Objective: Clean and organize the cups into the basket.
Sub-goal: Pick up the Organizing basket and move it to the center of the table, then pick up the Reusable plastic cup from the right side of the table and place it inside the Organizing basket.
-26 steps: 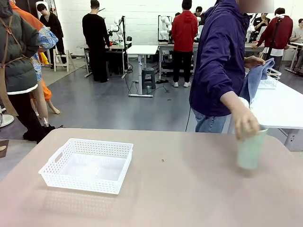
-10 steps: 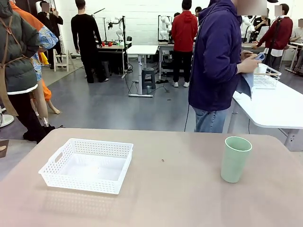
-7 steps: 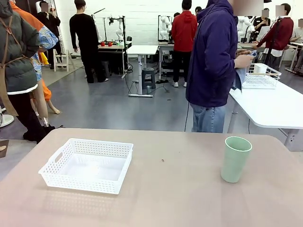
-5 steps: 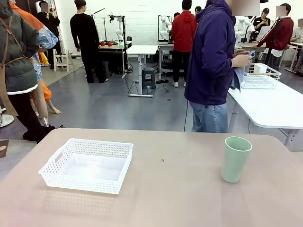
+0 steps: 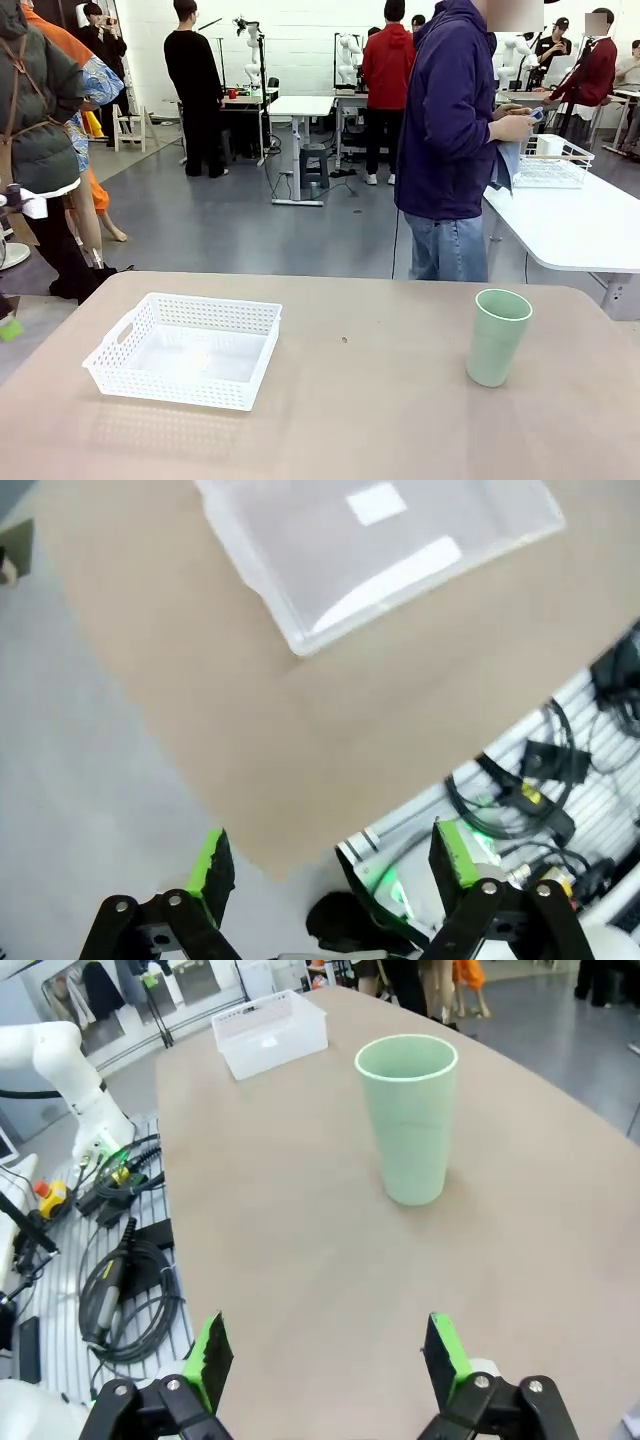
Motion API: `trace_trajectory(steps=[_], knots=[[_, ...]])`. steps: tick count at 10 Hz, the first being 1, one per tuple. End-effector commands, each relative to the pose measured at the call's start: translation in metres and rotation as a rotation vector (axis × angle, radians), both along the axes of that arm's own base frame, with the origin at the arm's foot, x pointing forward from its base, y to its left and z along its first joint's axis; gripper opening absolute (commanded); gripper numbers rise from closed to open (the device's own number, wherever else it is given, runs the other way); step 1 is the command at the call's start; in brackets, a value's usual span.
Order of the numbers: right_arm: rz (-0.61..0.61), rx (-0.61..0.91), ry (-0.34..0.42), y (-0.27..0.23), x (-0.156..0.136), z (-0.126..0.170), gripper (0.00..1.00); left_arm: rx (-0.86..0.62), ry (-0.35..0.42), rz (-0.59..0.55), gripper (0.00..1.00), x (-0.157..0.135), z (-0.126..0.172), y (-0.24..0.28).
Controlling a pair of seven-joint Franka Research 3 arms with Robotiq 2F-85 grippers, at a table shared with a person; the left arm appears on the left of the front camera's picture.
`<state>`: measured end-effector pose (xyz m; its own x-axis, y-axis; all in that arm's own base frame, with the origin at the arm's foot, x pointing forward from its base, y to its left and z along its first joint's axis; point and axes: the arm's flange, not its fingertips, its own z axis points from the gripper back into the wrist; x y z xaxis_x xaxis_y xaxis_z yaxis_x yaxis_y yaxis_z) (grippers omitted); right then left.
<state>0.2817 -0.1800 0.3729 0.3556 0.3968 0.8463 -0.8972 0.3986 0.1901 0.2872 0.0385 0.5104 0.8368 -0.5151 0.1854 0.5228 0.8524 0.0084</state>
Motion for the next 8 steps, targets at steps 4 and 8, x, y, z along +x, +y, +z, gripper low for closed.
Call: trace_trajectory(steps=[4, 8], knots=[[-0.001, 0.011, -0.004, 0.003, -0.005, 0.013, 1.0, 0.036, -0.257, 0.192, 1.0, 0.05, -0.068, -0.05], [-0.001, 0.011, -0.004, 0.003, -0.005, 0.013, 1.0, -0.047, -0.254, 0.124, 1.0, 0.043, -0.073, -0.061]])
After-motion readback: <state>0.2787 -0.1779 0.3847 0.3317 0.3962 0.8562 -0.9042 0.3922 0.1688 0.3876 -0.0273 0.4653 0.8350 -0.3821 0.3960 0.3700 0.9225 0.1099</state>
